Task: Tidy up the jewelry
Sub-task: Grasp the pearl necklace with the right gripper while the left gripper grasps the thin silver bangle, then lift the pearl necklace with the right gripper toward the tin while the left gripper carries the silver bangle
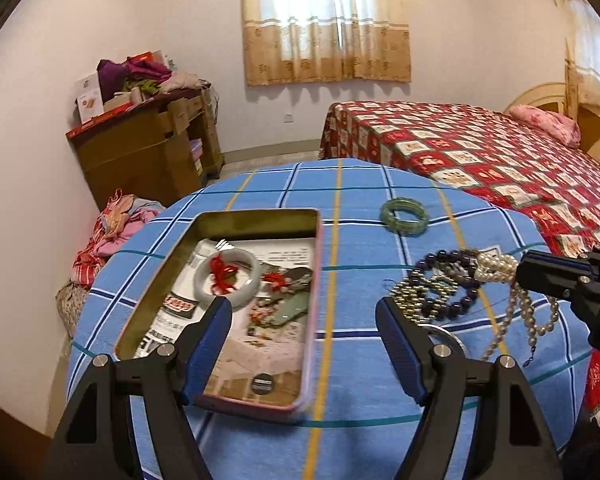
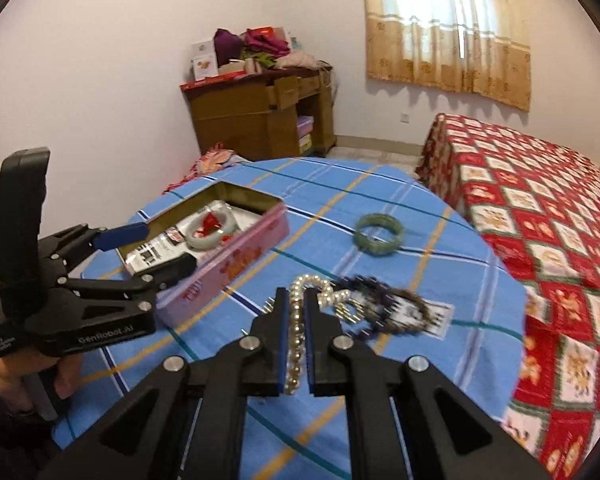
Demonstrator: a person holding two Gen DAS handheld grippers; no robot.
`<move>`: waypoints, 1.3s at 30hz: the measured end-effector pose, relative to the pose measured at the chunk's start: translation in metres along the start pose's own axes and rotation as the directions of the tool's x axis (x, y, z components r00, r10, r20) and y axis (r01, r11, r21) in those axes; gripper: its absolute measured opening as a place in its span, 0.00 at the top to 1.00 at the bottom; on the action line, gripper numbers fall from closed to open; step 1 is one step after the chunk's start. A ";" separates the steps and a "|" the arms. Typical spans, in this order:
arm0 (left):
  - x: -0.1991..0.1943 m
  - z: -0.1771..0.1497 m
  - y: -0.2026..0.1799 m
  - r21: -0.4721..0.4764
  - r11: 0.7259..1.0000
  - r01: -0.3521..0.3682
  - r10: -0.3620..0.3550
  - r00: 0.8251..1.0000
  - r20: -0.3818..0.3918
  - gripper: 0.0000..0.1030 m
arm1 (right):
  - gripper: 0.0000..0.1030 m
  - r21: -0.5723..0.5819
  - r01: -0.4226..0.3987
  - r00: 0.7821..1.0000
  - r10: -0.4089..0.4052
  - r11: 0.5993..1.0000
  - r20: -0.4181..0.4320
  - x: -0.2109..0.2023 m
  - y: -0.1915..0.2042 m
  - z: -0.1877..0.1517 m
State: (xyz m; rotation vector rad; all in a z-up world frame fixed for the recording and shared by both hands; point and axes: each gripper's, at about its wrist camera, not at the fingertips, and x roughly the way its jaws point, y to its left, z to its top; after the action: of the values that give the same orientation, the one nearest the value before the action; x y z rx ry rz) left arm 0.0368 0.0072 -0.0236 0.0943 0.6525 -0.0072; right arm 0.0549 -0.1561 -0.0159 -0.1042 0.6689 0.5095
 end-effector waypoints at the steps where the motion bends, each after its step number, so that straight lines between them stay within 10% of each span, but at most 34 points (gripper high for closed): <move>1: -0.001 -0.001 -0.007 0.010 1.000 0.007 -0.007 1.000 -0.005 0.28 | 0.91 0.002 0.012 1.000 -0.012 1.000 -0.003 -0.002 -0.004 -0.004; 21: 0.044 -0.025 -0.075 0.030 0.989 0.143 -0.131 0.959 -0.251 0.27 | 0.91 0.073 0.097 0.995 -0.094 0.993 -0.043 -0.016 -0.056 -0.049; 39: 0.041 -0.027 -0.076 0.043 0.975 0.216 -0.199 0.948 -0.247 0.36 | 0.91 0.047 0.045 0.999 -0.044 0.998 -0.031 -0.015 -0.036 -0.045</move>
State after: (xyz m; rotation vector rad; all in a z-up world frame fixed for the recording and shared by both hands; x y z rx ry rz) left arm 0.0504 -0.0647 -0.0764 0.0938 0.9042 -0.2250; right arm 0.0364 -0.2048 -0.0449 -0.0815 0.7061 0.4493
